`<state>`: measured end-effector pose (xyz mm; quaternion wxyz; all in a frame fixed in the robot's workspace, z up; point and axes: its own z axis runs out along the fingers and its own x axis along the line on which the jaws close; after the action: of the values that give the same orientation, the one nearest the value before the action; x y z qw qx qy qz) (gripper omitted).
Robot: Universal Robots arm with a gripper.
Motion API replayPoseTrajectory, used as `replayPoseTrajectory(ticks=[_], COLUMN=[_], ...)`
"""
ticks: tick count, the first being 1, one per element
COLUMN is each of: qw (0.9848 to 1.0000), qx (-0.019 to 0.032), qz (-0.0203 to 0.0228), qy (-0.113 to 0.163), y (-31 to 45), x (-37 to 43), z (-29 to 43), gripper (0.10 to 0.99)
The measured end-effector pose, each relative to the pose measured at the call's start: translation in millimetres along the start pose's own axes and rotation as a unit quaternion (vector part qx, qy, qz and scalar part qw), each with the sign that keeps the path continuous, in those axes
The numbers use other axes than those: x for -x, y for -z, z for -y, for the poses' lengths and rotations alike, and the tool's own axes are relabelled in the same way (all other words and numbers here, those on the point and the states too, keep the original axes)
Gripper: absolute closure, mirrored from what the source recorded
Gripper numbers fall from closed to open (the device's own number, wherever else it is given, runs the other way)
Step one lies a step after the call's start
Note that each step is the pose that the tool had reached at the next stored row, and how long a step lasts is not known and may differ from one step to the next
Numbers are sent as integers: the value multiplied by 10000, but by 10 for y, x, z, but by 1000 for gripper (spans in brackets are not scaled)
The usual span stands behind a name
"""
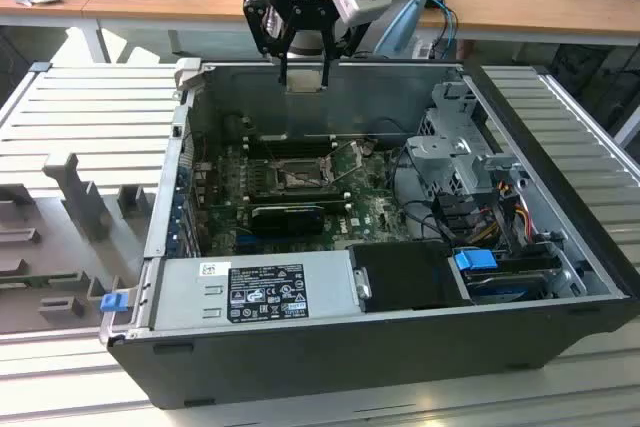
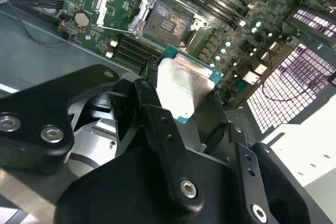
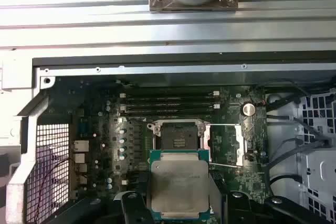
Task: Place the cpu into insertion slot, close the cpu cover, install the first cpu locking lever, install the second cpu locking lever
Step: 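Place the cpu into insertion slot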
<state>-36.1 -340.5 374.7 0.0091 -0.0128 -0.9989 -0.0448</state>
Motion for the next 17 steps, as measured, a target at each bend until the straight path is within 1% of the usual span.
replayPoseTrajectory(ticks=[6,7,12,15,17], qw=[9997,9995,9994,9994,9991], qx=[4,5,6,6,8], qz=[20,27,30,30,37], qy=[-227,-299,-336,-347,-419], y=[0,0,-33,-40,-42], x=[0,0,0,1,1], z=[0,0,7,8,8], gripper=[561,561,561,561,561])
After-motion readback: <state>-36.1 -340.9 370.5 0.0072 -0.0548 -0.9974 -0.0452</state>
